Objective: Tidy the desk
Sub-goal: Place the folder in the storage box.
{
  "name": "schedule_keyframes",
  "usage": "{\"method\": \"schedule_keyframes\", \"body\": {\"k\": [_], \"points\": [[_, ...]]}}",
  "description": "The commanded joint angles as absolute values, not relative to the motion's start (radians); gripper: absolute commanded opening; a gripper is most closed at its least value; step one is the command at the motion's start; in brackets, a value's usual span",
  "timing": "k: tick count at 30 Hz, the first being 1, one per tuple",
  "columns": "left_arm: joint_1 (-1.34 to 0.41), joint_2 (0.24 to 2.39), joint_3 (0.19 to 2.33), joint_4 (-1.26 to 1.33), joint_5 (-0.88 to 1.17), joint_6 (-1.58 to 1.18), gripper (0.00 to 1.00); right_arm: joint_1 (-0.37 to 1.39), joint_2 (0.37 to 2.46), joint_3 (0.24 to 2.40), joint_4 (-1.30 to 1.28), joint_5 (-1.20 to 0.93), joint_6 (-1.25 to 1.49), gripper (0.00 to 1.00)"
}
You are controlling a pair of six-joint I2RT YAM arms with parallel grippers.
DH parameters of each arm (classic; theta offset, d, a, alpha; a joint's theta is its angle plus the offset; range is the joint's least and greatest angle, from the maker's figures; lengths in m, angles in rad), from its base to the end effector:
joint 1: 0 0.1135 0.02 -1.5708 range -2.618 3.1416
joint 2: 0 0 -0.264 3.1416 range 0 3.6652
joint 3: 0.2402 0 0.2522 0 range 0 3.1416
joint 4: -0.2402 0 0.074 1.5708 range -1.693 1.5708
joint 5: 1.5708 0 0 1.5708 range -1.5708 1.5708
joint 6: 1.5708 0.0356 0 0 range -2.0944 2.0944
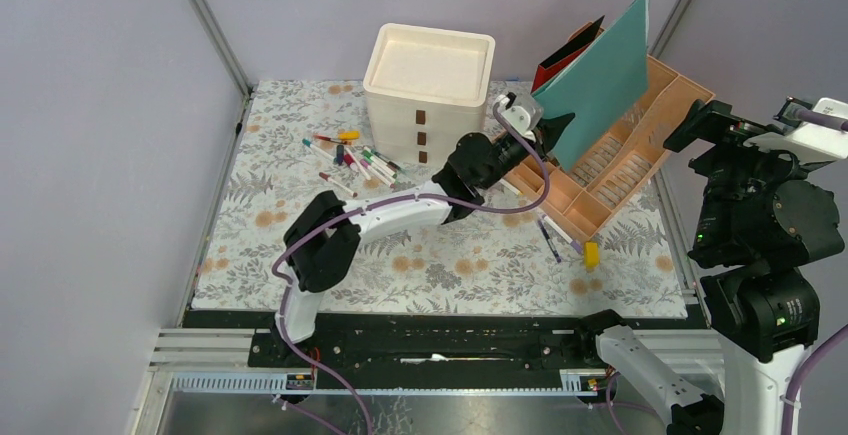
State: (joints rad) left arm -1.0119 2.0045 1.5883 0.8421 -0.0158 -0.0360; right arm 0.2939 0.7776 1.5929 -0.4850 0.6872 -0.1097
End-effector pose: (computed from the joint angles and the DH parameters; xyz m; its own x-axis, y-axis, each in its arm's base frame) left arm 0.2545 -0.4059 0.3542 0.1887 -0.3696 -0.9098 0.8475 0.5294 -0.0393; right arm 0.0565 -0.0065 0.5511 0.2702 -0.0066 -0.9628 0.3823 0.9185 0.1010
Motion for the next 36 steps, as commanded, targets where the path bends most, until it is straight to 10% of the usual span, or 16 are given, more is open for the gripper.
{"method": "schedule_keyframes", "body": {"k": [1,36], "points": [[-1.008,2.013,1.674,0.923,-0.014,-0.056,0.0,0.288,0.782,1.589,-0.456,0.672,-0.094,1.0],[-1.025,2.47,2.181,0.665,-0.058,0.044,0.0,0.288,0.774,1.553,-0.454,0.653,-0.086,1.0]]}}
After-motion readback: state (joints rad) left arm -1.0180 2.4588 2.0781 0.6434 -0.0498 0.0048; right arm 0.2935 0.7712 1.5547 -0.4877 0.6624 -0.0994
